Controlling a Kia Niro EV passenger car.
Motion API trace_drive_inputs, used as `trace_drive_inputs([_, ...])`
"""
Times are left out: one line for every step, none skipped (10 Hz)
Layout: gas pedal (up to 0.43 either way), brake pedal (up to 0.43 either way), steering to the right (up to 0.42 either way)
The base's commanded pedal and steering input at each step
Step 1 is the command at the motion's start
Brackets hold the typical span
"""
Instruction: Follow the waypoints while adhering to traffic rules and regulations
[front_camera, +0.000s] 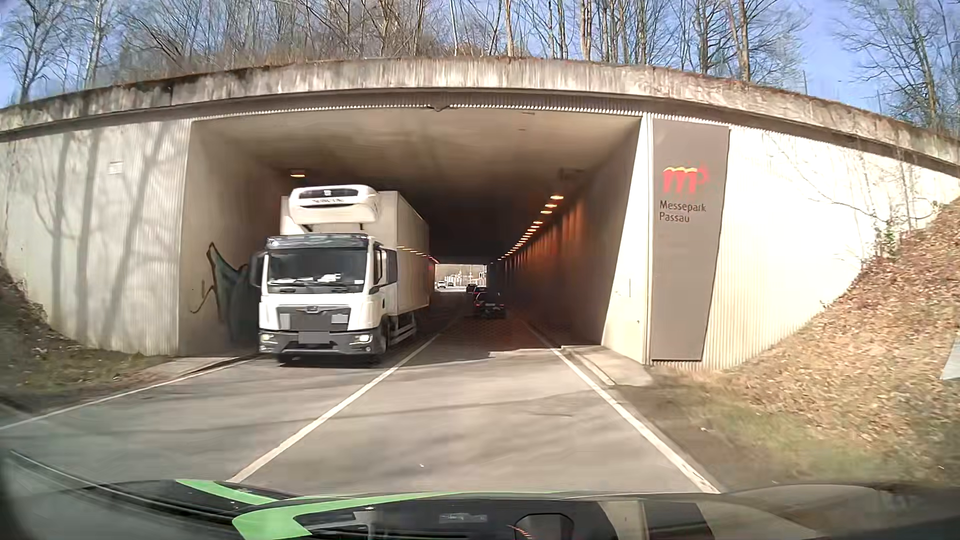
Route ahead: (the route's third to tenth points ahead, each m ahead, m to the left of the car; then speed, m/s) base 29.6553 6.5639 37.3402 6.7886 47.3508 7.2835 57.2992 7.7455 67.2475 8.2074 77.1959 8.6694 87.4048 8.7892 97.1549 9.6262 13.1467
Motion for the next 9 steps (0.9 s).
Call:
trace_drive_inputs([0.047, 0.000, -0.004])
trace_drive_inputs([0.047, 0.000, -0.004])
trace_drive_inputs([0.047, 0.000, -0.004])
trace_drive_inputs([0.047, 0.000, -0.004])
trace_drive_inputs([0.047, 0.000, -0.004])
trace_drive_inputs([0.047, 0.000, -0.003])
trace_drive_inputs([0.047, 0.000, -0.003])
trace_drive_inputs([0.047, 0.000, -0.004])
trace_drive_inputs([0.047, 0.000, -0.004])
